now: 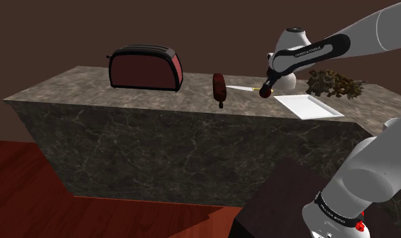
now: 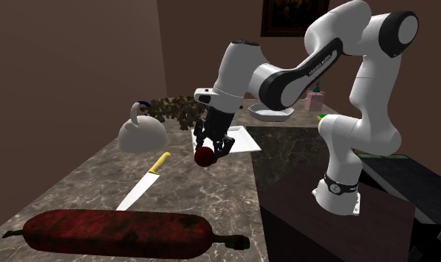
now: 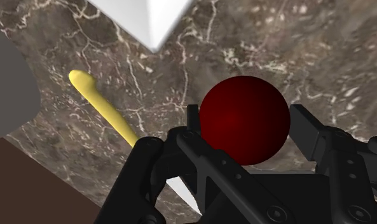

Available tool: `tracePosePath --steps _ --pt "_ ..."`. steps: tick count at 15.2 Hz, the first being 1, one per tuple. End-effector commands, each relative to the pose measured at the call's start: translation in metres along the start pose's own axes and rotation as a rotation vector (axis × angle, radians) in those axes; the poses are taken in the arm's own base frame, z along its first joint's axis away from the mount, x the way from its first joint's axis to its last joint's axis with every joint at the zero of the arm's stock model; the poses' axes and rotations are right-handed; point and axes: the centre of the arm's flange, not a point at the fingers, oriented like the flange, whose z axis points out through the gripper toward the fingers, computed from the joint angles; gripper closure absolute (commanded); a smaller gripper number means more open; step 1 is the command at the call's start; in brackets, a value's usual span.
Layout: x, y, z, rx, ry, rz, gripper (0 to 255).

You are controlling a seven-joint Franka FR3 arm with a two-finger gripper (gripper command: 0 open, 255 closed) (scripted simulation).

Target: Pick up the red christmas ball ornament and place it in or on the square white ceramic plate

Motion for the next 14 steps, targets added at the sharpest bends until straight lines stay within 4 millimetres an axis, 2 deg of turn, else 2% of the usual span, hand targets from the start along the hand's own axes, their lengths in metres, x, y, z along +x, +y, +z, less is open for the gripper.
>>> tracePosePath --steps 1,11,14 --pt "0.002 0.003 -0.010 0.000 0.000 0.000 255" --pt "0.012 0.015 -0.056 0.000 0.000 0.000 255" --pt "-0.023 0.033 -0.057 0.000 0.000 0.000 255"
